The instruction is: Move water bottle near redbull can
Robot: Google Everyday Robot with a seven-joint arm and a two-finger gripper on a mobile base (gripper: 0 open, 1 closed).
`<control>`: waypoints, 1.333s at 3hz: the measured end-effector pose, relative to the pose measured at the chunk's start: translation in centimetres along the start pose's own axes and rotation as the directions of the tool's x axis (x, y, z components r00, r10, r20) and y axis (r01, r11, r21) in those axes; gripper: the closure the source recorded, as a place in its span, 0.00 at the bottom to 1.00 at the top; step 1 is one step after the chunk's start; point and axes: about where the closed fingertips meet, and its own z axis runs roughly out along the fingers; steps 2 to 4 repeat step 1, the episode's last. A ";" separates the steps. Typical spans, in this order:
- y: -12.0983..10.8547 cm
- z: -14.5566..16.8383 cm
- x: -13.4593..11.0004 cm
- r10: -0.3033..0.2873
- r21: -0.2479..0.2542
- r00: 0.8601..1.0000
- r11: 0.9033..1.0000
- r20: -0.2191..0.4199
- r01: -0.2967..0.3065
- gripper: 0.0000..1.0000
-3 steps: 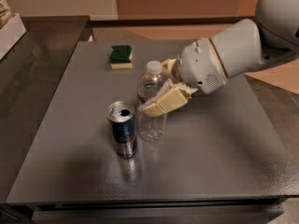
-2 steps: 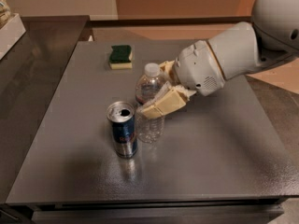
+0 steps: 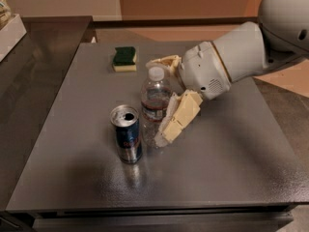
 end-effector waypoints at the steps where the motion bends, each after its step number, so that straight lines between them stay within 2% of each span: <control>1: 0.0 0.0 0.0 0.000 0.000 1.000 1.000 0.000 0.000 0.00; 4: 0.0 0.0 0.0 0.000 0.000 1.000 1.000 0.000 0.000 0.00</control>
Offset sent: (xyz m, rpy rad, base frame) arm 0.0000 0.0000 0.0000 0.0000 0.0000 0.0000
